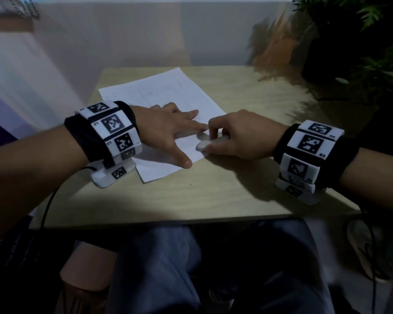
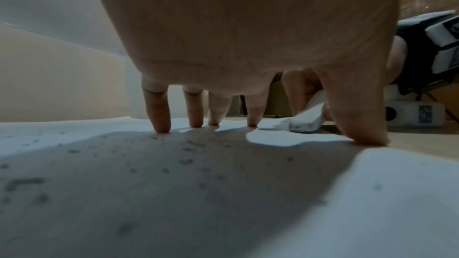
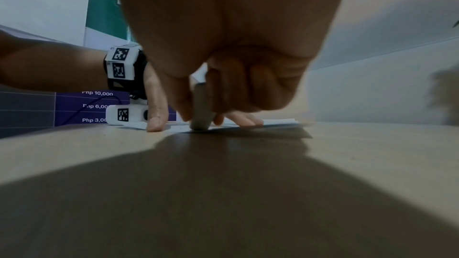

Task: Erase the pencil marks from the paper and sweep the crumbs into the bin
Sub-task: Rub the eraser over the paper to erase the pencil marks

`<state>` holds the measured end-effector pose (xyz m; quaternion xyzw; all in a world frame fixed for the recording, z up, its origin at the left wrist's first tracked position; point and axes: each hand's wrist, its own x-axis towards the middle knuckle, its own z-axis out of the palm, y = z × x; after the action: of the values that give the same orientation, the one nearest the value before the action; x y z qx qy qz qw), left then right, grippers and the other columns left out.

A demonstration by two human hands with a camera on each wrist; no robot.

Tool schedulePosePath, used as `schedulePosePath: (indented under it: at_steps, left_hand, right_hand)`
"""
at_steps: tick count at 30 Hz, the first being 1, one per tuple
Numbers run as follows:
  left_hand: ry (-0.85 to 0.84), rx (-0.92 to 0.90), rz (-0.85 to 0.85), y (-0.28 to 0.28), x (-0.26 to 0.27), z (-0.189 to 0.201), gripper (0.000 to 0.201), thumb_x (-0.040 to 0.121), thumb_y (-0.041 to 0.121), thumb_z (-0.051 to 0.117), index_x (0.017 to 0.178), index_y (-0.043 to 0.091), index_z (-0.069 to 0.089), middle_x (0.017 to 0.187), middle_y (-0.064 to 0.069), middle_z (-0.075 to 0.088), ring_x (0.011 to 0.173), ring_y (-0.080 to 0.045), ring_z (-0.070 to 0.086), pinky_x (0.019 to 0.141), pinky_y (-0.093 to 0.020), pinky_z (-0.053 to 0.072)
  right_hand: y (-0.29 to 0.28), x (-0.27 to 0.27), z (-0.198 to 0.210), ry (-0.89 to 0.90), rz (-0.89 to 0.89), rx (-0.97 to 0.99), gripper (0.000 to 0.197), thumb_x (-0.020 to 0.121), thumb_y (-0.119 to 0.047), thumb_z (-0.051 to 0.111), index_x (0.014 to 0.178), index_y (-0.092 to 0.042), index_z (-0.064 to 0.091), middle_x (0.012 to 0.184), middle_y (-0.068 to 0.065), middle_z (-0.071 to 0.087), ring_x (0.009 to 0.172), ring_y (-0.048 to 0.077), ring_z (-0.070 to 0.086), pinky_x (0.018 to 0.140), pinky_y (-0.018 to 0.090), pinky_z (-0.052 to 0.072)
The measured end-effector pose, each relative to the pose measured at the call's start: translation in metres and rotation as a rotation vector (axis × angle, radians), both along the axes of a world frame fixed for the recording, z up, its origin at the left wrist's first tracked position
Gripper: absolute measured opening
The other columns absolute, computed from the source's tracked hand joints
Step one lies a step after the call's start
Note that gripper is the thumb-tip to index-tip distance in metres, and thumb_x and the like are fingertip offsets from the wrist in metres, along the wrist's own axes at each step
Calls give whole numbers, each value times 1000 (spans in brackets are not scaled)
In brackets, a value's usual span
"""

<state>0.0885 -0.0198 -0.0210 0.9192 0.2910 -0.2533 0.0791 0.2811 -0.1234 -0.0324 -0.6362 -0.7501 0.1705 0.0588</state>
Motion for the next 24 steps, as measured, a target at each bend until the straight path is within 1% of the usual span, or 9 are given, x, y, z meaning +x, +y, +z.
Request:
schedulePosePath:
  at_steps: [3, 7, 10, 13, 16, 18, 20, 22, 24]
  left_hand:
    - [-42, -62, 55, 4, -3, 3, 93, 83, 67, 67, 152, 61, 5, 169, 14, -10, 152, -15, 0, 123, -51, 12]
    - [-79, -109, 82, 11, -6, -2, 91, 80, 68, 70, 149, 67, 11, 168, 18, -10, 153, -10, -4, 124, -52, 9]
    - [-85, -100, 76, 9, -5, -2, 89, 80, 69, 69, 149, 66, 13, 168, 17, -10, 154, -12, -5, 125, -51, 8]
    - [-96, -117, 76, 9, -5, -2, 88, 79, 69, 69, 148, 67, 15, 168, 15, -10, 154, -13, -4, 125, -52, 9]
    - [-78, -103, 75, 8, -3, -2, 89, 80, 71, 66, 150, 65, 11, 168, 15, -11, 154, -13, -5, 125, -51, 7]
    - [-72, -98, 73, 7, -3, -1, 89, 81, 71, 66, 150, 65, 9, 168, 15, -11, 154, -13, -6, 125, -51, 7]
    - [-76, -104, 80, 8, -4, -1, 88, 80, 72, 66, 149, 67, 10, 168, 17, -11, 154, -13, -6, 125, -52, 7]
    - [-73, -105, 75, 10, -4, -1, 88, 79, 74, 66, 148, 69, 11, 168, 16, -11, 154, -14, -6, 124, -53, 8]
    - [-61, -101, 74, 8, -4, 0, 88, 80, 74, 65, 148, 68, 10, 168, 15, -11, 154, -14, -5, 124, -53, 9]
  right_hand:
    - [6, 5, -5, -143, -159, 108, 42, 88, -65, 52, 87, -24, 56, 83, -1, 60, 79, 27, 58, 70, 36, 48]
    - [5, 10, -6, -252, -250, 141, 39, 94, -60, 44, 89, -23, 54, 87, 3, 59, 80, 31, 56, 71, 38, 48]
    - [0, 7, -3, -164, -86, 129, 38, 92, -63, 49, 88, -24, 51, 76, -6, 54, 76, 26, 55, 68, 33, 46]
    - [-7, -4, 4, -50, 140, -26, 33, 88, -63, 59, 83, -31, 50, 68, -14, 51, 67, 6, 52, 60, 24, 37]
    - [1, 4, -2, -130, -42, 83, 41, 85, -69, 53, 83, -28, 54, 77, -8, 58, 77, 22, 57, 67, 33, 45]
    - [4, 8, -4, -219, -140, 194, 43, 89, -65, 49, 85, -23, 55, 77, -2, 57, 75, 28, 55, 65, 35, 46]
    - [-1, 5, -3, -165, -32, 184, 39, 90, -62, 50, 84, -23, 53, 69, -8, 51, 69, 24, 52, 63, 33, 42]
    - [-9, -3, 2, -66, 134, 52, 34, 89, -61, 57, 84, -28, 53, 65, -13, 49, 64, 9, 50, 60, 27, 38]
    - [-7, -2, 4, -16, 133, -35, 35, 86, -64, 60, 85, -30, 55, 67, -13, 52, 65, 4, 51, 62, 24, 37]
